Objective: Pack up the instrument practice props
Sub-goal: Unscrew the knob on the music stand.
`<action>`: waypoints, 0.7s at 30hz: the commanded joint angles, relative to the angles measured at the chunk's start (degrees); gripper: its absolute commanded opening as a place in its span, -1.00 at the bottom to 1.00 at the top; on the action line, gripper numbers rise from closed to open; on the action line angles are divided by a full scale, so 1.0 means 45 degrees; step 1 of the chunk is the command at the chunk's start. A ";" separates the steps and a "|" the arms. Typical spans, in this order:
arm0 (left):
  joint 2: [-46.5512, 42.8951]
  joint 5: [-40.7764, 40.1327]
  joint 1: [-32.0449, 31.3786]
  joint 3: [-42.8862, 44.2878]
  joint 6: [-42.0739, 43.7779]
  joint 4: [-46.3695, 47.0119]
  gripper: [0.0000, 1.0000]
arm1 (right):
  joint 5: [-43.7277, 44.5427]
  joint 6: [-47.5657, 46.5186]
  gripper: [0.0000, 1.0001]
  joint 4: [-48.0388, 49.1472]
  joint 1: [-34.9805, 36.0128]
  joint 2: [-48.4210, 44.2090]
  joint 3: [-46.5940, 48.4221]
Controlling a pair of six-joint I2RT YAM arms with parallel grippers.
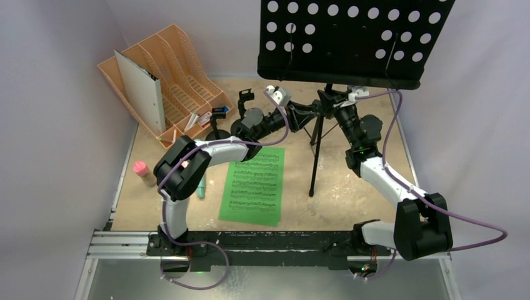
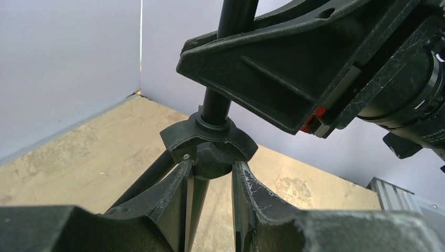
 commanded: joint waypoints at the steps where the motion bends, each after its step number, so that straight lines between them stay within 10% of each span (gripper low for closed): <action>1: -0.1130 -0.0261 -0.0229 -0.0606 -0.0257 0.1513 -0.43 | 0.0198 0.0024 -1.00 0.0499 0.0037 -0.0183 -0.0042; 7: -0.1503 -0.0056 -0.0218 -0.0554 0.1534 0.0919 -0.16 | 0.0216 0.0022 -1.00 0.0503 0.0038 -0.0225 -0.0073; 21: -0.1403 0.1919 -0.0218 -0.1167 1.2089 -0.0371 0.06 | 0.0012 -0.0054 -1.00 0.0531 0.0034 -0.0192 -0.0056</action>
